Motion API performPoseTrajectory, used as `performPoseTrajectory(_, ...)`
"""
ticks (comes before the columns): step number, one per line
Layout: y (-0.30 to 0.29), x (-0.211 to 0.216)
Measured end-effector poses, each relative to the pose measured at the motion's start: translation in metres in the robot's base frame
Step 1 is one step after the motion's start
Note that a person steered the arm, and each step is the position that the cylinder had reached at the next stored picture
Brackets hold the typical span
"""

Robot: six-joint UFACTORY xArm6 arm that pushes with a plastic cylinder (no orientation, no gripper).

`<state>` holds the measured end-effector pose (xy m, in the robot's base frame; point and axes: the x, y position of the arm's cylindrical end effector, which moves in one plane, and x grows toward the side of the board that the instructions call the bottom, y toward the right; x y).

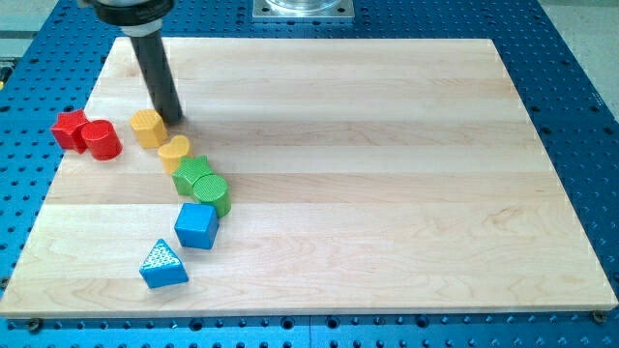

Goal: Place the hexagon in between red circle and yellow heart

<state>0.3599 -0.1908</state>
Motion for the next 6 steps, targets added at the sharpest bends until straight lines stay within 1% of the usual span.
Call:
performPoseTrajectory(1,0.000,0.005)
performPoseTrajectory(2,0.000,0.036)
performPoseTrajectory(3,0.016,0.041)
performPoseTrajectory(4,0.072,0.011)
performPoseTrajectory(5,0.164,0.028)
performPoseTrajectory(6,0.197,0.081)
